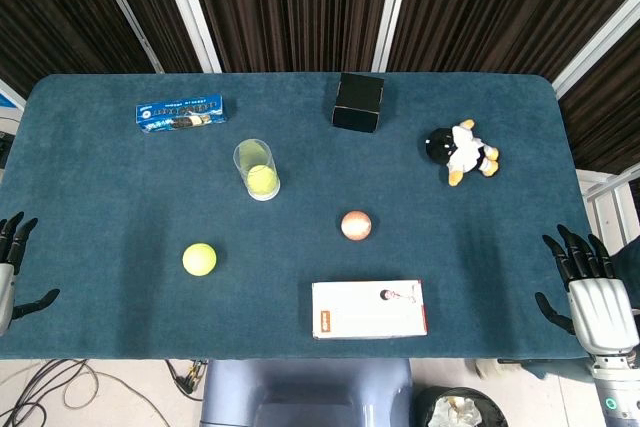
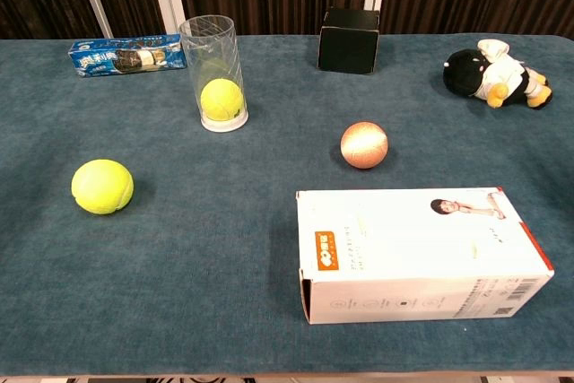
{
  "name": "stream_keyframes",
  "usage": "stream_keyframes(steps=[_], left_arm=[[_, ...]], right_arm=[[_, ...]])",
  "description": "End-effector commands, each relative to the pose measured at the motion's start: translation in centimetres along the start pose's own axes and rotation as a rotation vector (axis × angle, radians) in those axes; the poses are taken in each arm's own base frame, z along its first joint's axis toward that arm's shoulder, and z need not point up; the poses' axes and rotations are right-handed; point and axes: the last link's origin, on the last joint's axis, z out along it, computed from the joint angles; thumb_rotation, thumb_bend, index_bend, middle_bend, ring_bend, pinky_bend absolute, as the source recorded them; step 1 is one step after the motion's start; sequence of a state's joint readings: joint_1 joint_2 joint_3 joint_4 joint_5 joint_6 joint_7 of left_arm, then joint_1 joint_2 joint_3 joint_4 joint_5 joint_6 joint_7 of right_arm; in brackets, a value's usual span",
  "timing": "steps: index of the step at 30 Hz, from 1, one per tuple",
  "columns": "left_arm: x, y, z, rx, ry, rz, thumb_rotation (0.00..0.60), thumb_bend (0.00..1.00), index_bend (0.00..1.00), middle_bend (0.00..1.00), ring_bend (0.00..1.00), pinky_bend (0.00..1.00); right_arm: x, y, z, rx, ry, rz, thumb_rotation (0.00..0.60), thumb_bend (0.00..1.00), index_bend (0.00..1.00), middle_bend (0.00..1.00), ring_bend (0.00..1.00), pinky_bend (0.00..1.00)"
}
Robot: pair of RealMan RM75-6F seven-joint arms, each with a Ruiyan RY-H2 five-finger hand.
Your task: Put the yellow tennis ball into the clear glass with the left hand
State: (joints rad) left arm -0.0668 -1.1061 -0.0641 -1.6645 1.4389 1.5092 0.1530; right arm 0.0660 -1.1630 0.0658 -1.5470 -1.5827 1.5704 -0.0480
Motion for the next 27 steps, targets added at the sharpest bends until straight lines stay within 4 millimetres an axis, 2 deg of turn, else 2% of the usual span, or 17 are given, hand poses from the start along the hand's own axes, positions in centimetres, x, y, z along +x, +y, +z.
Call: stream_keyframes(steps=[1, 22, 27], left_arm=[[0.00, 0.00, 0.00, 0.001, 0.000, -0.001, 0.600, 0.07, 0.09, 0.00, 0.00, 0.00], [-0.05, -0.13, 0.34, 0.000, -0.011, -0.050, 0.600, 0.06, 0.07, 0.00, 0.00, 0.00], [-0.31, -0.05, 0.69, -0.021, -0.057, -0.094, 0.600, 0.04, 0.07, 0.00, 0.00, 0.00]], right_arm=[[0.01, 0.00, 0.00, 0.000, 0.000, 0.000, 0.600, 0.35, 0.13, 0.04, 0.11, 0.05], [0.07, 0.06, -0.03, -0.002, 0.003, 0.000, 0.600, 0.35, 0.13, 0.04, 0.11, 0.05], [0.05, 0.07, -0.03, -0.003, 0.001, -0.001, 0.600, 0.35, 0.13, 0.04, 0.11, 0.05]])
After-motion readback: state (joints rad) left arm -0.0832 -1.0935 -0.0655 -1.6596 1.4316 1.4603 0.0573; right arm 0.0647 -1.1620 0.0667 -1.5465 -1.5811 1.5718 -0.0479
